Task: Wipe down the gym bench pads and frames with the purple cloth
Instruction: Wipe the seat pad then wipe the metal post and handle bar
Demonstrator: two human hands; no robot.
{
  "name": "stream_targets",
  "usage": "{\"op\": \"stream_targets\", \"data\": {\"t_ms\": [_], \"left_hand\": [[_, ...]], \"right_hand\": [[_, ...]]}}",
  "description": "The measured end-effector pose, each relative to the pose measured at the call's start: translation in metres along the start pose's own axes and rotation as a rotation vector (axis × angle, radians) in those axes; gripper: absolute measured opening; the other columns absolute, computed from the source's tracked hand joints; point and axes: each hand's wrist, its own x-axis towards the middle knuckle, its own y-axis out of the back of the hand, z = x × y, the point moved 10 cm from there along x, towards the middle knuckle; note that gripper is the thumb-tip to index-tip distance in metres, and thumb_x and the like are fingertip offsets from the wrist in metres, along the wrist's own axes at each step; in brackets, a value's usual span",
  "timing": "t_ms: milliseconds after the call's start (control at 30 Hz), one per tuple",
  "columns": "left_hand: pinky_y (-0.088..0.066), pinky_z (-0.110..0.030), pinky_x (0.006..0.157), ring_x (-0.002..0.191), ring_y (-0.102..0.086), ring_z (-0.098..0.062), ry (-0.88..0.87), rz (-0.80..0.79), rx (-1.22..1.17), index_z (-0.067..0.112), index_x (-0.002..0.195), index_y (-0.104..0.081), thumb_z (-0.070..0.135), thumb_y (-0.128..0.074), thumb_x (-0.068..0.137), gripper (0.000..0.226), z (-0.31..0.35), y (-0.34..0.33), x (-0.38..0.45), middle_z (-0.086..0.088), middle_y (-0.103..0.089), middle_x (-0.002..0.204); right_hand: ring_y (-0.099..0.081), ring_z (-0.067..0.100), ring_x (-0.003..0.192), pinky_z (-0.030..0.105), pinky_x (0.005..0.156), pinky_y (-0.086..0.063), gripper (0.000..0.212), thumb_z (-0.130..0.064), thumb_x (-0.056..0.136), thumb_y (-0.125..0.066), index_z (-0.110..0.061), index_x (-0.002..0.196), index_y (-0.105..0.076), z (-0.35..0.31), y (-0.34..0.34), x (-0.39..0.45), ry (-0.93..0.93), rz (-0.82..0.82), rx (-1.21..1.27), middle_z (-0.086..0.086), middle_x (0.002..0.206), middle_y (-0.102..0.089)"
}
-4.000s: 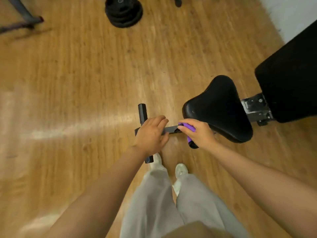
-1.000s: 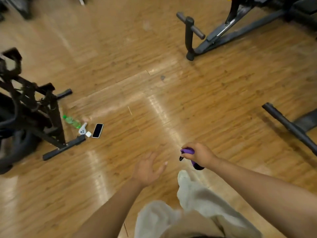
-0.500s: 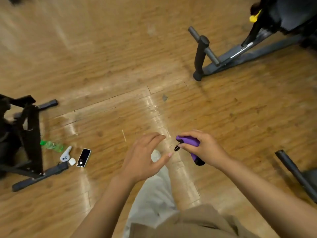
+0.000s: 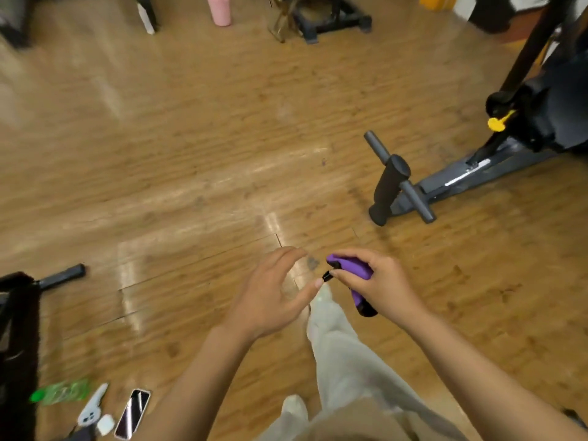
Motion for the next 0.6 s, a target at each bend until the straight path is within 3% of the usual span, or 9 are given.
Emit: {"op": "stream_targets", "data": {"t_ms": [233, 333, 500, 600], "left_hand": [[-0.031, -0.036, 0.113, 0.141, -0.029, -0.011, 0.270, -0.193, 0.120, 0.038, 0.145, -0.033, 0.085, -0.026, 0.073, 0.086, -0.084, 0.019, 0.156, 0.013, -0.033, 0.153], [-0.032, -0.032, 0.112, 0.139, -0.033, -0.011, 0.327, -0.130, 0.105, 0.036, 0.145, -0.034, 0.086, -0.023, 0.070, 0.090, -0.097, 0.058, 0.237, 0.011, -0.035, 0.152], [-0.029, -0.024, 0.110, 0.136, -0.036, -0.007, 0.336, -0.017, 0.028, 0.032, 0.142, -0.041, 0.074, -0.043, 0.083, 0.073, -0.116, 0.103, 0.357, 0.012, -0.042, 0.147], [-0.028, -0.019, 0.108, 0.135, -0.036, -0.003, 0.388, -0.033, -0.020, 0.033, 0.142, -0.042, 0.070, -0.048, 0.085, 0.068, -0.156, 0.111, 0.414, 0.016, -0.042, 0.146]], "right_hand": [[-0.057, -0.013, 0.090, 0.001, 0.072, -0.041, 0.028, -0.030, 0.079, -0.075, -0.037, 0.104, -0.066, 0.030, 0.015, 0.190, -0.110, -0.067, 0.067, -0.022, 0.099, -0.065], [-0.060, -0.009, 0.088, 0.003, 0.071, -0.043, 0.028, -0.033, 0.078, -0.075, -0.039, 0.103, -0.066, 0.019, 0.030, 0.282, -0.120, -0.099, 0.049, -0.025, 0.096, -0.064], [-0.052, -0.022, 0.091, -0.001, 0.076, -0.039, 0.032, -0.031, 0.078, -0.076, -0.029, 0.109, -0.068, -0.021, 0.038, 0.430, -0.052, -0.190, -0.011, -0.026, 0.099, -0.062], [-0.048, -0.027, 0.089, -0.003, 0.074, -0.035, 0.031, -0.027, 0.078, -0.077, -0.027, 0.109, -0.068, -0.034, 0.028, 0.502, -0.021, -0.226, -0.020, -0.022, 0.099, -0.060]]}}
